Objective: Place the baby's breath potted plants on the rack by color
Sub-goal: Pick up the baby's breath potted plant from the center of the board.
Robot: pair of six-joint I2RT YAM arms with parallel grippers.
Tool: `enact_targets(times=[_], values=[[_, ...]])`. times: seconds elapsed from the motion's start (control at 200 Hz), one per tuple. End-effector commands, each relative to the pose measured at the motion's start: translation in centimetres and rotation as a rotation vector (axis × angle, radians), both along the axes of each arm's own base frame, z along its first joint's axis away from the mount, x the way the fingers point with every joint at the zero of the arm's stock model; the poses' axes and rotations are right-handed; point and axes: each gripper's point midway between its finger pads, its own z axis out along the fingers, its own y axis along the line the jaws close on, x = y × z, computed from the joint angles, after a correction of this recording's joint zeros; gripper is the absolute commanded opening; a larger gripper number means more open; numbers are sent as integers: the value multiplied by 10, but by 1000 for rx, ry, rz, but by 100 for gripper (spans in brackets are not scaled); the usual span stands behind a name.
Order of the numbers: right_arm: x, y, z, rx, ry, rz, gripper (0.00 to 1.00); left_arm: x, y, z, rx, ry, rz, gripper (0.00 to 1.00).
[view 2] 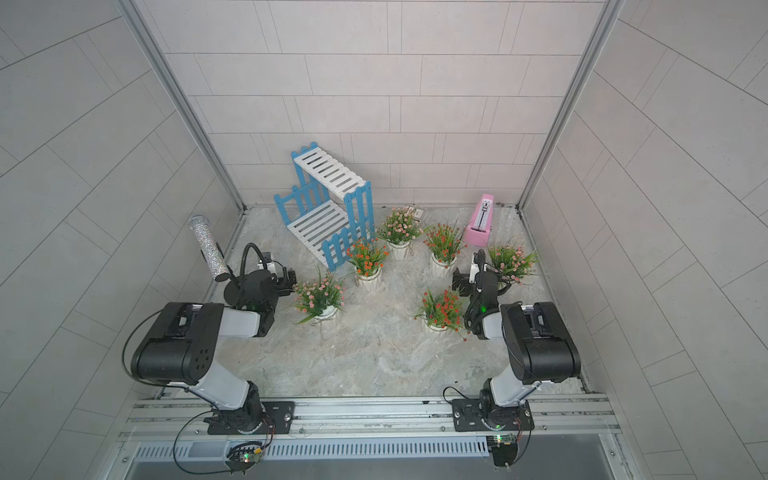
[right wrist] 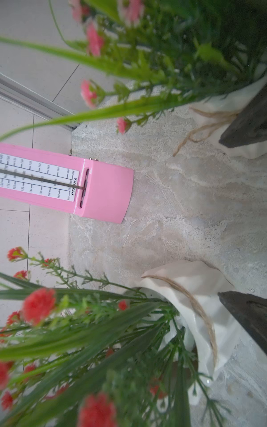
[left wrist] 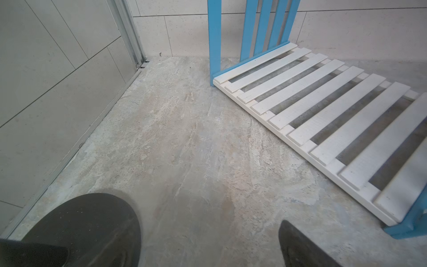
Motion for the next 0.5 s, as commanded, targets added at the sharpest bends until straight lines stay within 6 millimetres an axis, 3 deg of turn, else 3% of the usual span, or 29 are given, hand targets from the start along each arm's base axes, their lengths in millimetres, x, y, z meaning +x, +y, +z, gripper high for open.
enact_targets(times=[0.0, 0.495], values=[[2, 0, 4, -14, -12, -5, 99, 7, 1, 8, 12, -24, -1, 100], [3, -2, 4, 2, -12, -5, 99, 6, 1, 8, 12, -23, -1, 100]])
